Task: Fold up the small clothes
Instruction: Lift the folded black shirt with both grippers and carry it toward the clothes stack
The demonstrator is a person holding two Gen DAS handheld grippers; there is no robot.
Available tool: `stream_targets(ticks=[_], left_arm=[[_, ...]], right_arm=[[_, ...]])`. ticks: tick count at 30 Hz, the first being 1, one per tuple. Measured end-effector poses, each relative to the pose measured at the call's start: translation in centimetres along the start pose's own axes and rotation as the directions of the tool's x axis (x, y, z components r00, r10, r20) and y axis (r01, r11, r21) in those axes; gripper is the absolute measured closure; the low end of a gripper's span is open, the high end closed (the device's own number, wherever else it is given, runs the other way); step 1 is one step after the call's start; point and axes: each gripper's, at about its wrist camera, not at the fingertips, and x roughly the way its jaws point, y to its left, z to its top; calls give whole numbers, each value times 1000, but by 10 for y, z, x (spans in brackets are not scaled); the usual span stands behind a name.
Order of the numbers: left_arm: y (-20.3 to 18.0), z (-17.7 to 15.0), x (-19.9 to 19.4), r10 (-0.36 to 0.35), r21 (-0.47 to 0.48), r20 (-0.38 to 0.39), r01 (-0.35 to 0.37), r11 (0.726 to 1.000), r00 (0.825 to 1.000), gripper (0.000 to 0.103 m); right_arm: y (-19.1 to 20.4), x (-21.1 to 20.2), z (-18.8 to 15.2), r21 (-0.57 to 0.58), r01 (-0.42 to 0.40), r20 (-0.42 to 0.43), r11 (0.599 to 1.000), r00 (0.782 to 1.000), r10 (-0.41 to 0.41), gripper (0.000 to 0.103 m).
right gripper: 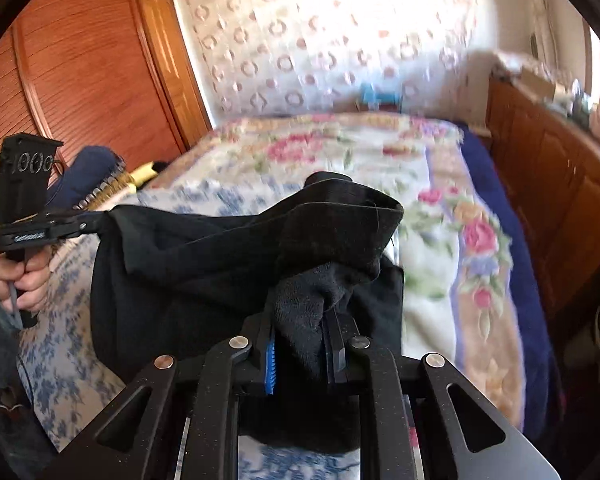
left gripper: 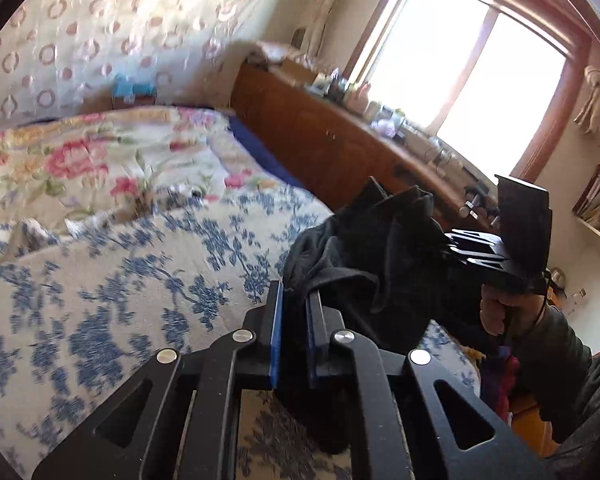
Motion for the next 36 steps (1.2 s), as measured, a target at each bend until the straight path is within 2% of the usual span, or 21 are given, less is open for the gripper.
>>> stream_targets(ticks=[6,10,15,18,21,24,26,28,30,31,32,36], left_arm=[[12,-3,-77,43,-11,124,-42,999,991,93],[33,-4,-142,125,-34,212,-120,992,969,93],[70,-8,-221,258,-92,294,-241,966,921,93],[96,-16,-271,340,-152,336,-305,940,878,93],[122,-28,-305,408,-218,358,-350,911,840,93],[160,-45,-328,494,-304,341,-403,863,800,93],[188,-58,-330,554,-353,302,-449,821,776,93],[224,-73,-324,586,-413,241,-464,784,774,93],[245,-85,-313,598,-444,198,-473,761,776,93],[254,-92,-308,595,-457,180,-469,756,783,93],[259,-98,-304,580,-468,177,-450,760,795,93],[252,-94,-313,529,-461,234,-386,799,816,93]], right_arm=[[50,-9,34,-117,-25,86,993,996,35,87],[92,4,69,-200,-72,120,977,988,97,87],[153,42,124,-299,-153,152,942,967,205,87],[196,67,154,-366,-202,153,908,950,273,87],[238,98,185,-414,-251,140,875,932,334,87],[273,146,215,-444,-313,97,839,914,393,87],[290,196,233,-453,-338,54,825,913,404,86],[312,242,240,-479,-332,12,812,923,385,86],[324,276,242,-496,-316,-18,809,935,354,86],[327,286,241,-503,-315,-30,805,937,348,86],[329,290,242,-502,-318,-35,804,936,349,86],[329,269,253,-494,-342,-29,799,925,379,87]])
